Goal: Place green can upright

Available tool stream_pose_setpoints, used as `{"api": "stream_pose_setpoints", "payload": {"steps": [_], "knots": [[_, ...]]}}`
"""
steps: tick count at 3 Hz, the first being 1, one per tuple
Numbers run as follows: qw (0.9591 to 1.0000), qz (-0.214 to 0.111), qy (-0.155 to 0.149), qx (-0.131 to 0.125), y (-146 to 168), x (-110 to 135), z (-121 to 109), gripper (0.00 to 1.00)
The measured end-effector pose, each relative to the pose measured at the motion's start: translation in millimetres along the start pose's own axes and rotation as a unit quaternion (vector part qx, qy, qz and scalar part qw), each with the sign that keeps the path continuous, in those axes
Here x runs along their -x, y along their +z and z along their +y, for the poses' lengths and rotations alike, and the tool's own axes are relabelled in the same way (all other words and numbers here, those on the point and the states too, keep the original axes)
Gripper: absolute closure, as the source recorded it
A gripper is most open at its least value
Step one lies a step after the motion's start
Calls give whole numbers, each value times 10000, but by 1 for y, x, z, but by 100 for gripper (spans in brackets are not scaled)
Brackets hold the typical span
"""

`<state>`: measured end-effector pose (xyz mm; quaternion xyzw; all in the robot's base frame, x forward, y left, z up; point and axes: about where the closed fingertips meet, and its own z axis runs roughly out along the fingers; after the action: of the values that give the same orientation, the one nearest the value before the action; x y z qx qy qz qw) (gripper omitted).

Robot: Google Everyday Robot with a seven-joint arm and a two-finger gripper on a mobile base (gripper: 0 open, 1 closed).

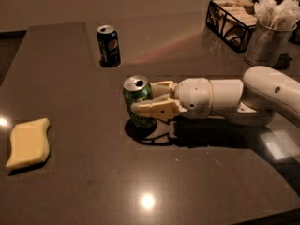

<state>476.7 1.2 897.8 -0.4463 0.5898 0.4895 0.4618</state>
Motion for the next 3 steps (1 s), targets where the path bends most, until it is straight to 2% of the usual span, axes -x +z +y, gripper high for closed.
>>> {"api": "stream_pose_setpoints", "payload": {"steps": [1, 3], "knots": [[9997, -158, -93, -174, 1, -1, 0, 59], [9996, -162, -135, -163, 5, 1, 2, 13]]}}
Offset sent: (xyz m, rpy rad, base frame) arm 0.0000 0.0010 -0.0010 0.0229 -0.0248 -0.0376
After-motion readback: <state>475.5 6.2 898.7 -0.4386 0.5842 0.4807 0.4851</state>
